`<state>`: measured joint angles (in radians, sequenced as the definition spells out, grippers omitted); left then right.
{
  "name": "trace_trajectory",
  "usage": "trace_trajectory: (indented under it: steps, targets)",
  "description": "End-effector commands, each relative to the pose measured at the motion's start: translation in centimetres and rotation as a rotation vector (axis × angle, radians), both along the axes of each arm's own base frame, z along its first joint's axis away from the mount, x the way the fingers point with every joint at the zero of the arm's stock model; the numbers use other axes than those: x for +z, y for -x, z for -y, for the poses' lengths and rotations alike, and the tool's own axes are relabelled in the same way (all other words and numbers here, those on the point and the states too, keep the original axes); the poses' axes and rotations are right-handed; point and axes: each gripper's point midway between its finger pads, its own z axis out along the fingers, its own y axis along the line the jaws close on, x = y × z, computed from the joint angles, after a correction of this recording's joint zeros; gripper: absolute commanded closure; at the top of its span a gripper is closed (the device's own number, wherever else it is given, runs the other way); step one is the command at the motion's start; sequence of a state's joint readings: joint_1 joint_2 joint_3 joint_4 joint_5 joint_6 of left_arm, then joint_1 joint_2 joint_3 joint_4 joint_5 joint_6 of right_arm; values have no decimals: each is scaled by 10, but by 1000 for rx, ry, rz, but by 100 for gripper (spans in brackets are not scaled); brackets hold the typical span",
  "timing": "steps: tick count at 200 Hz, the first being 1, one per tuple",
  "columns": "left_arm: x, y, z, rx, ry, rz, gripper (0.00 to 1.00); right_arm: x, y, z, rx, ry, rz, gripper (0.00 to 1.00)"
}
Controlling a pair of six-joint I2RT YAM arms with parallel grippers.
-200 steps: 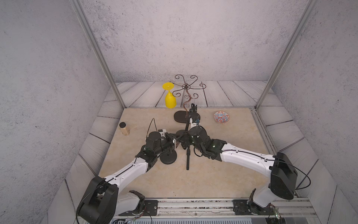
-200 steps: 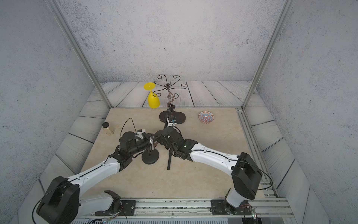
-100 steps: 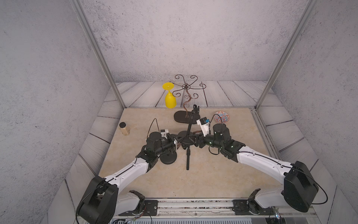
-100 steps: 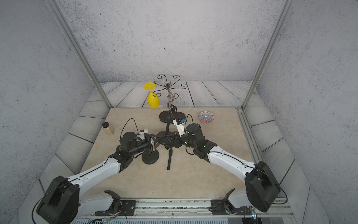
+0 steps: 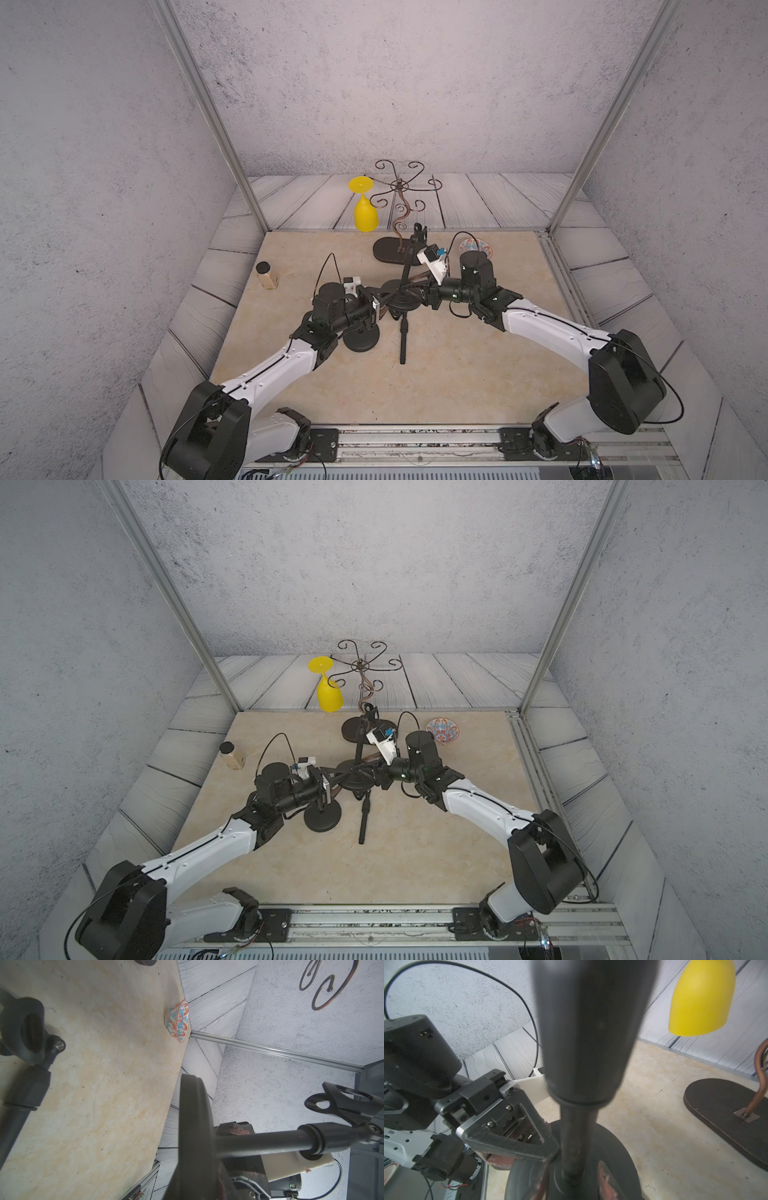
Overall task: Assemble a microphone stand
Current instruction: Screw the microphone stand pole into the microphone stand base.
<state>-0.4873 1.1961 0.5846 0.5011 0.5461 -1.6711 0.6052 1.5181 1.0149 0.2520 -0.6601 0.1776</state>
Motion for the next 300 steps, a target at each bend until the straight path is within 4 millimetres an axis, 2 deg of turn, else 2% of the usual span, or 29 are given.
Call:
trace_trajectory:
  steps: [1, 19, 70, 101, 123, 164, 191, 208, 217, 236, 247, 258, 280, 300]
  targets:
    - [39, 3, 2, -18, 53, 129, 100, 5, -3, -9, 51, -20, 16, 72]
    - [39, 2, 3, -18, 52, 132, 100, 3, -6, -12, 50, -29, 2, 84]
    - [39, 1, 3, -20, 54, 134, 100, 7, -11, -10, -19, -101, -38, 100]
    - [40, 0, 4, -21, 57, 135, 100, 7, -12, -5, -167, -127, -74, 100]
    - [39, -1, 5, -25, 59, 136, 100, 9, -3, -13, -278, -112, -68, 100]
    - [37, -2, 5, -24, 57, 133, 100, 1, -5, -16, -691, -37, -186, 100]
    - [35, -2, 6, -25, 54, 126, 100, 9, 4, -38, -712, -38, -223, 100]
    - [38, -2, 6, -29, 59, 133, 100, 12, 10, -40, -701, -30, -217, 100]
    - [38, -1, 6, -25, 57, 135, 100, 14, 12, -37, -686, -18, -203, 91]
    - [36, -2, 5, -19, 53, 134, 100, 20, 20, -26, -633, 35, -130, 57]
    - [38, -2, 6, -25, 57, 136, 100, 22, 26, -20, -557, 54, -98, 46]
    - [38, -2, 7, -30, 60, 135, 100, 21, 33, -18, -450, 50, -71, 41]
    - [39, -2, 6, -26, 62, 137, 100, 27, 45, -16, -191, -43, -31, 39]
    - [40, -1, 6, -23, 65, 136, 100, 24, 42, -11, -96, -21, -9, 39]
